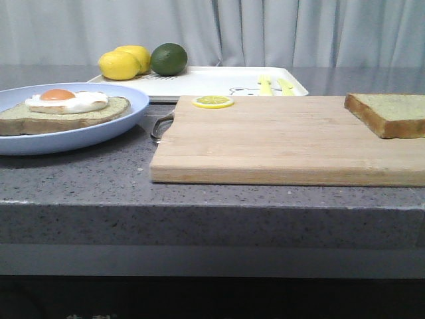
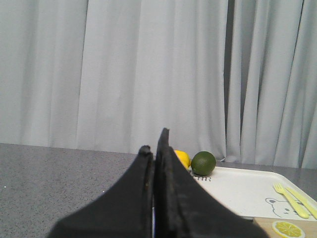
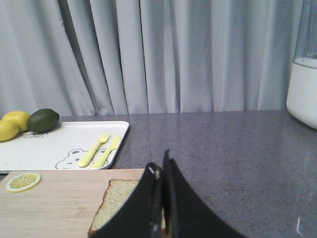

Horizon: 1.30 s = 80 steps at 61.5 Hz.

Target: Place bread and move sandwich to tray

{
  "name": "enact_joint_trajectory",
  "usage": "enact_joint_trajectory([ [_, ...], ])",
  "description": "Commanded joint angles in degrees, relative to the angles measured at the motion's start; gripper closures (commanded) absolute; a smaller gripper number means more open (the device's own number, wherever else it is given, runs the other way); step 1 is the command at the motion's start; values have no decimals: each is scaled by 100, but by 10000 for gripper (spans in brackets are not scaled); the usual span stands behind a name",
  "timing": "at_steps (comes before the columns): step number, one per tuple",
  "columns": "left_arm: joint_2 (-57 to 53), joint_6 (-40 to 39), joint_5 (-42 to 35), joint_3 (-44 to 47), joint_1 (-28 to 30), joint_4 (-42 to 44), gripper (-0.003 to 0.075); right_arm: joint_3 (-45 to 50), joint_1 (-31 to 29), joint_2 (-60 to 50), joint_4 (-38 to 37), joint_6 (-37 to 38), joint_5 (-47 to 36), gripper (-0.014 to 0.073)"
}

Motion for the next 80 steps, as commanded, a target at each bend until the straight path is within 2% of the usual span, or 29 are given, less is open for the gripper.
enact_joint_trajectory([
  [1,457,-30,245,-749,-7,-4,741,-620,-20,473,-66,-43,78,661],
  [13,1348,-30,1269,-1658,-7,-4,741,-1358,-20,1366,-66,-43,1034,661],
  [44,2411,-30,1312,-1516,-7,-19,740,-1358,-20,2596,-70,-43,1338,653],
  [49,2487,-30,1312,-1516,-7,117,729,-1358,-20,2725,-70,-43,1395,578],
  [54,2556,-30,1312,-1516,-7,313,646,-1358,-20,2823,-70,-43,1474,426],
  [58,2572,-30,1312,-1516,-7,432,529,-1358,-20,2886,-70,-43,1536,252],
  [61,2572,-30,1300,-1516,-7,446,400,-1358,-20,2923,-70,-43,1542,125],
  [64,2572,-30,1287,-1516,-7,446,314,-1358,-20,2934,-70,-43,1528,55],
  [66,2572,-30,1276,-1516,-7,446,263,-1358,-20,2934,-70,-43,1508,23],
  [69,2572,-30,1269,-1516,-7,446,227,-1358,-20,2934,-65,-43,1473,-6],
  [80,2572,-30,1269,-1516,-7,446,229,-1385,-28,2944,51,-43,1498,1],
])
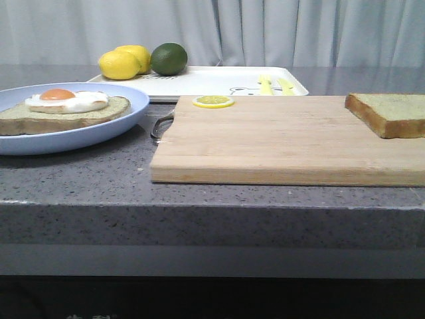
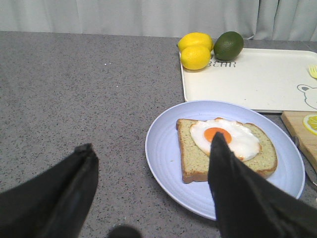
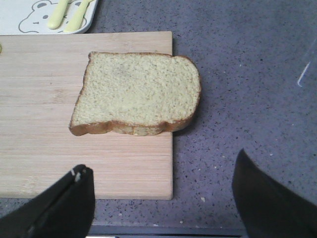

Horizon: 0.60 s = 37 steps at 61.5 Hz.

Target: Place bread and move sandwich to tray

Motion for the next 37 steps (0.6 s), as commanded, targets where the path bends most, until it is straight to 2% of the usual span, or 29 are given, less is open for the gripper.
enact_joint_trajectory([
  [1,67,-30,-476,-156,-7,11,229,-212,-33,74,36,-43,-344,1],
  [11,67,-30,-476,-156,-7,11,229,-671,-33,480,36,24,184,1],
  [24,67,-30,-476,-156,-7,20,229,-1635,-149,1593,36,24,1190,1],
  [33,67,-30,-476,-156,-7,46,229,-2233,-725,2368,81,24,1676,1],
  [37,67,-30,-476,-156,-7,46,229,-2478,-1213,2767,279,-54,1895,1],
])
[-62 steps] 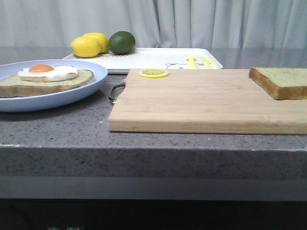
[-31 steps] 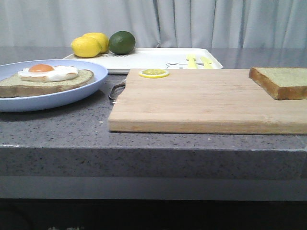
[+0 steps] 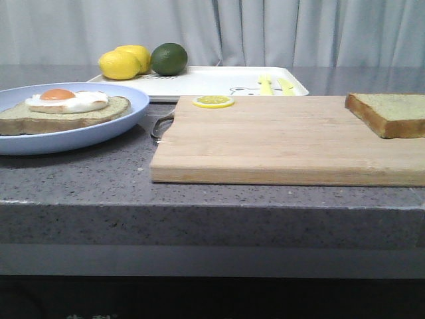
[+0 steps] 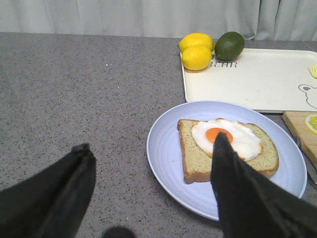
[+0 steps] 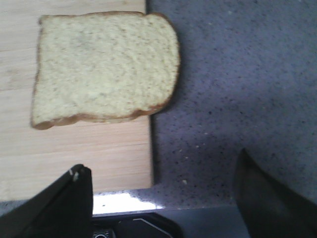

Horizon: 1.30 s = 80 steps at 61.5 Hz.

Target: Place bread and move sandwich to tray

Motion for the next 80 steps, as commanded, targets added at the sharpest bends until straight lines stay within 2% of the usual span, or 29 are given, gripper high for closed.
enact_joint_trajectory([
  [1,67,-30,-465,-156,-7,15,229,-439,-502,383,219,-137,51,1],
  [8,67,-30,-465,-156,-7,15,229,-592,-1270,924,1085,-748,236,1],
  [16,67,-30,-465,-156,-7,15,229,-587,-2174,1537,2656,-1718,502,1],
  [23,67,-30,-465,-156,-7,15,229,-587,-2660,2073,3811,-2511,805,1],
  [29,67,-30,-465,-156,-7,15,229,-587,-2774,2496,4434,-3012,1058,1],
  [51,67,-30,-465,-156,-7,15,229,-587,-2687,3624,5550,-4170,1702,1],
  [80,67,-30,-465,-156,-7,15,229,-587,-2248,3868,5465,-4327,1823,1],
])
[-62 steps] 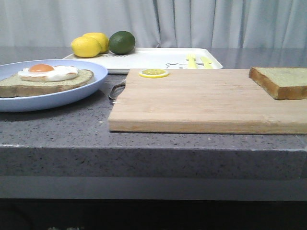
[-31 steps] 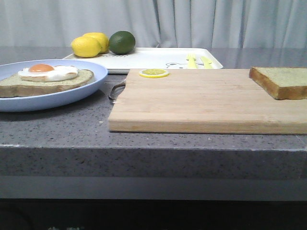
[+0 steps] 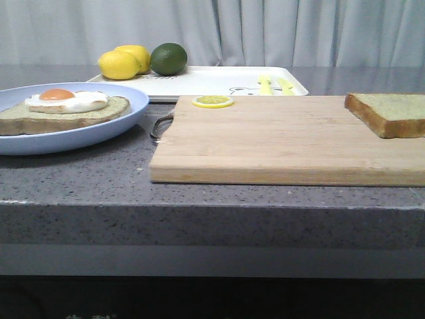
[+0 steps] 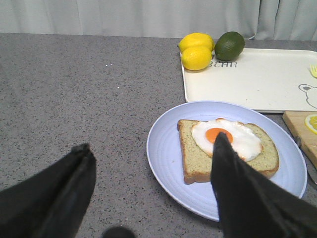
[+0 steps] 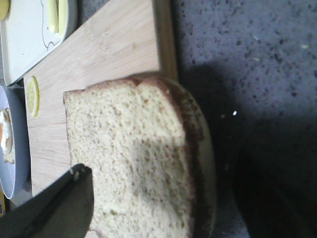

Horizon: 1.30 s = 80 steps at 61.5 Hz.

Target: Place bread and move sandwich to tray

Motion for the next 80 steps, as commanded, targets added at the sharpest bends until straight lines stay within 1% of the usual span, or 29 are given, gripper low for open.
enact_joint_trajectory([
  [1,67,-30,-457,-156,-7,2,229,-143,66,-172,199,-85,864,1],
  [6,67,-30,-457,-156,-7,2,229,-143,71,-172,195,-85,866,8],
  [8,67,-30,-457,-156,-7,2,229,-143,71,-172,183,-85,866,27],
  [14,67,-30,-457,-156,-7,2,229,-143,71,-172,176,-85,866,127],
  [19,67,-30,-457,-156,-7,2,229,-143,71,-172,181,-79,866,248],
  [25,67,-30,-465,-156,-7,2,229,-143,71,-185,269,-65,866,350],
  [31,67,-30,-465,-156,-7,2,229,-143,71,-219,359,-65,866,380],
  [39,67,-30,-465,-156,-7,2,229,-143,71,-323,385,-65,866,383],
  [42,67,-30,-465,-156,-7,2,229,-143,71,-373,434,-65,866,405],
  [54,67,-30,-465,-156,-7,2,229,-143,71,-716,667,-65,870,587],
  [59,67,-30,-465,-156,-7,2,229,-132,71,-932,831,-65,870,641],
  [63,67,-30,-465,-156,-7,2,229,-119,71,-1129,1000,-65,870,664],
  [66,67,-30,-465,-156,-7,2,229,-119,71,-1304,1187,-35,870,662],
  [74,67,-30,-465,-156,-7,2,229,-119,127,-1696,1816,409,870,662],
  [80,67,-30,-465,-156,-7,2,229,-118,387,-2029,2233,455,865,662],
])
